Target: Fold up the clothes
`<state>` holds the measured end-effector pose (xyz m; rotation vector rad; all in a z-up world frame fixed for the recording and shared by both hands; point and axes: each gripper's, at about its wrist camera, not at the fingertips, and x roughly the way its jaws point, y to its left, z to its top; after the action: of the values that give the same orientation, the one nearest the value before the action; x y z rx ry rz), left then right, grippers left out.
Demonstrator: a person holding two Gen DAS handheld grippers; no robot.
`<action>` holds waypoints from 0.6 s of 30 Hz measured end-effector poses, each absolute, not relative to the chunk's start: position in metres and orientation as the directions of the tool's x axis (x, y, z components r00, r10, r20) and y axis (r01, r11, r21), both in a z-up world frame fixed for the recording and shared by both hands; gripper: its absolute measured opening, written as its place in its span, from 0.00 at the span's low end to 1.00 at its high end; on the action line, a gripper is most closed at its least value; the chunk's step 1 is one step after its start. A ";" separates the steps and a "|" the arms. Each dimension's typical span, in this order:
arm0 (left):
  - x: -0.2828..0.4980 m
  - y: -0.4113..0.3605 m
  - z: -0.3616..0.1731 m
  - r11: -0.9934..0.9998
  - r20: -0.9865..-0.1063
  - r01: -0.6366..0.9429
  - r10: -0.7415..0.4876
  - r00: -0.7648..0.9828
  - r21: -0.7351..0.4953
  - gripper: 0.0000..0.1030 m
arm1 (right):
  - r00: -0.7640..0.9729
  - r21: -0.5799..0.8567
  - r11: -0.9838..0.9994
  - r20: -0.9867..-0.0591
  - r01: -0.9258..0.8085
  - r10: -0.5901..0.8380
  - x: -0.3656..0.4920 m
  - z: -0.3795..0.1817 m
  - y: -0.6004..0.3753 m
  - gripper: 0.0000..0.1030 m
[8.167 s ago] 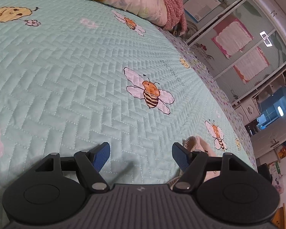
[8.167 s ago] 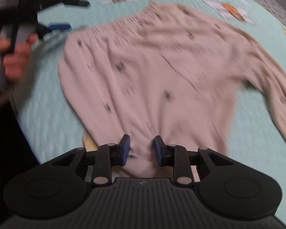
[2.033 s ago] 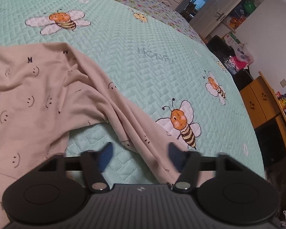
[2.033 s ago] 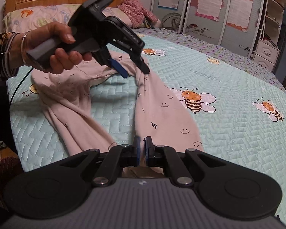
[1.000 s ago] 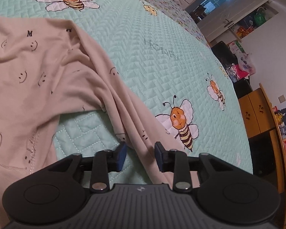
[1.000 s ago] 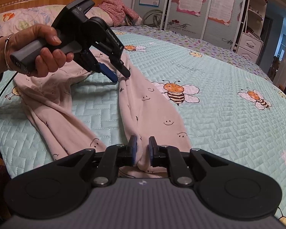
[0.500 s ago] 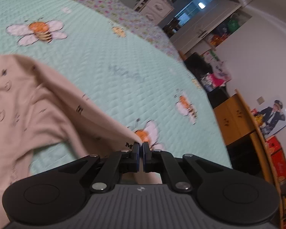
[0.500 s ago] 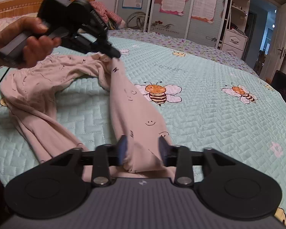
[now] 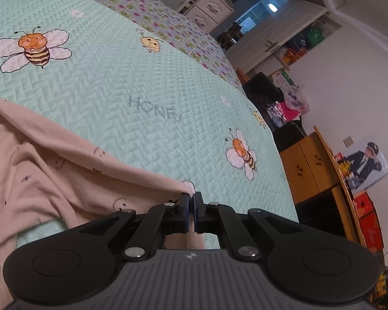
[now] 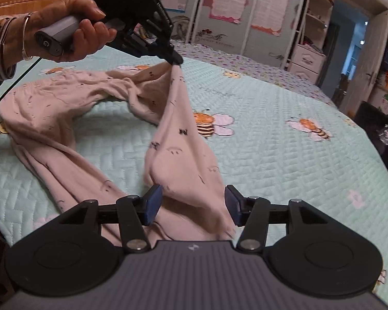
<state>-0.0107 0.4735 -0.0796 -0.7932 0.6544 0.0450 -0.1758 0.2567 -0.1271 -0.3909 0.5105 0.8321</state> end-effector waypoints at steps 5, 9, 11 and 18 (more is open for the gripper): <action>0.012 0.476 -0.080 0.714 -0.580 -0.296 -0.187 0.793 -0.635 0.01 | 0.563 -0.167 0.587 -0.570 -0.792 0.598 -0.183 -0.126 0.263 0.54; 0.019 0.475 -0.083 0.730 -0.597 -0.305 -0.173 0.784 -0.611 0.01 | 0.562 -0.195 0.574 -0.595 -0.795 0.575 -0.183 -0.130 0.276 0.52; 0.020 0.476 -0.085 0.727 -0.601 -0.317 -0.162 0.783 -0.609 0.01 | 0.561 -0.209 0.573 -0.617 -0.793 0.552 -0.180 -0.135 0.287 0.51; 0.023 0.486 -0.087 0.706 -0.600 -0.363 -0.108 0.792 -0.608 0.01 | 0.573 -0.233 0.609 -0.683 -0.759 0.453 -0.168 -0.150 0.305 0.53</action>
<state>0.0229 0.4863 -0.0873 -0.7870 0.6563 0.1535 -0.1681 0.3047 -0.1496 -0.5500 0.6180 0.7533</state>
